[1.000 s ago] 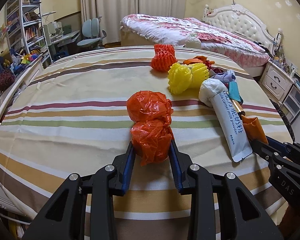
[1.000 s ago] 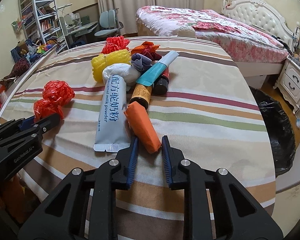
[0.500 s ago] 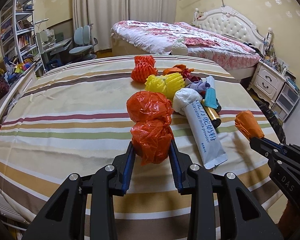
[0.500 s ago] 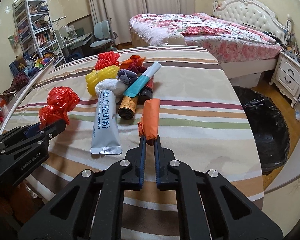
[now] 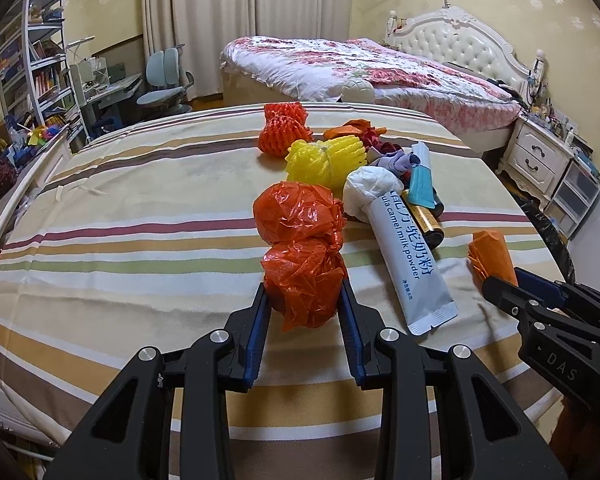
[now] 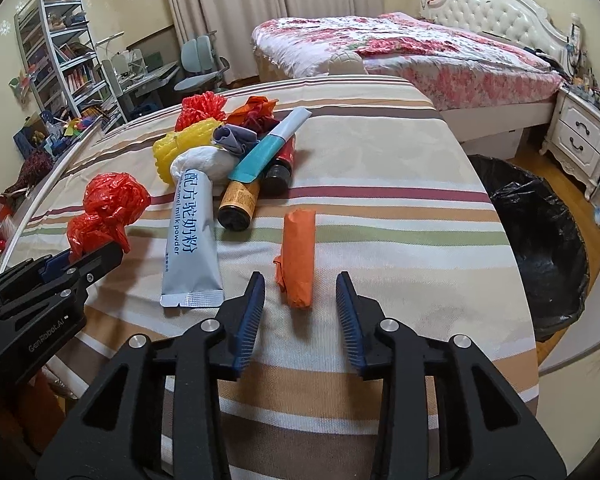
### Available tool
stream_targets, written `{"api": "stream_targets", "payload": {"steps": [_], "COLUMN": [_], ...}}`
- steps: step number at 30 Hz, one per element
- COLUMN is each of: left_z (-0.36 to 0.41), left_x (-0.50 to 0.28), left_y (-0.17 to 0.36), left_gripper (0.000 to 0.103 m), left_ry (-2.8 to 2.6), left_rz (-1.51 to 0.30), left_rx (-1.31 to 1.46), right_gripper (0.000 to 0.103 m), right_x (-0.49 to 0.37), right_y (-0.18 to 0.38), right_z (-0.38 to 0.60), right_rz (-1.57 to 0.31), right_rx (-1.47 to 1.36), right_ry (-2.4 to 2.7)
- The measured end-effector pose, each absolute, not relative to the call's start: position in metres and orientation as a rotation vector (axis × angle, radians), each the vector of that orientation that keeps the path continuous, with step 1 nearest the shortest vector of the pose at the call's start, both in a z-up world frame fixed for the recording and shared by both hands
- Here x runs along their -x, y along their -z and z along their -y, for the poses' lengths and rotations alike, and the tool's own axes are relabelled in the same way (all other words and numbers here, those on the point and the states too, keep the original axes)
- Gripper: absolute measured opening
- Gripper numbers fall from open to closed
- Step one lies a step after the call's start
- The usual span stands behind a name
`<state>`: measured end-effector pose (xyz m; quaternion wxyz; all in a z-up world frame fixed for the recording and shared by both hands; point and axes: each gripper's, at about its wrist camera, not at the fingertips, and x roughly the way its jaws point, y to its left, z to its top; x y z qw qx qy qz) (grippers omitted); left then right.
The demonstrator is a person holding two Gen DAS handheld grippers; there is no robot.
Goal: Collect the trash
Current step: 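Carry the red bag and orange foam over the black trash bin with both grippers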
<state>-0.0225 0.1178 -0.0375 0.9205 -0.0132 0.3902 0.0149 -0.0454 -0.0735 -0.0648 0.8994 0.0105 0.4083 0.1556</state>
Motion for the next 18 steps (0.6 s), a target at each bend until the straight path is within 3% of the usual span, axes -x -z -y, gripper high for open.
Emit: {"api": "stream_targets", "payload": {"steps": [4, 5, 6, 18], "left_z": [-0.120, -0.120, -0.120, -0.100], "left_x": [0.023, 0.023, 0.023, 0.022], "left_y": [0.039, 0.039, 0.038, 0.028], "left_gripper": [0.034, 0.034, 0.034, 0.034], "left_ry": [-0.034, -0.033, -0.033, 0.013], "left_rz": [-0.803, -0.803, -0.803, -0.773], "left_rx": [0.035, 0.035, 0.035, 0.021], "right_gripper": [0.035, 0.031, 0.021, 0.019], "right_x": [0.043, 0.043, 0.043, 0.049], "right_y": [0.066, 0.066, 0.066, 0.049], "right_z": [0.071, 0.071, 0.069, 0.089], "right_rz": [-0.849, -0.848, -0.851, -0.789], "right_rx": [-0.015, -0.011, -0.003, -0.024], "right_ry": [-0.318, -0.321, -0.325, -0.282]}}
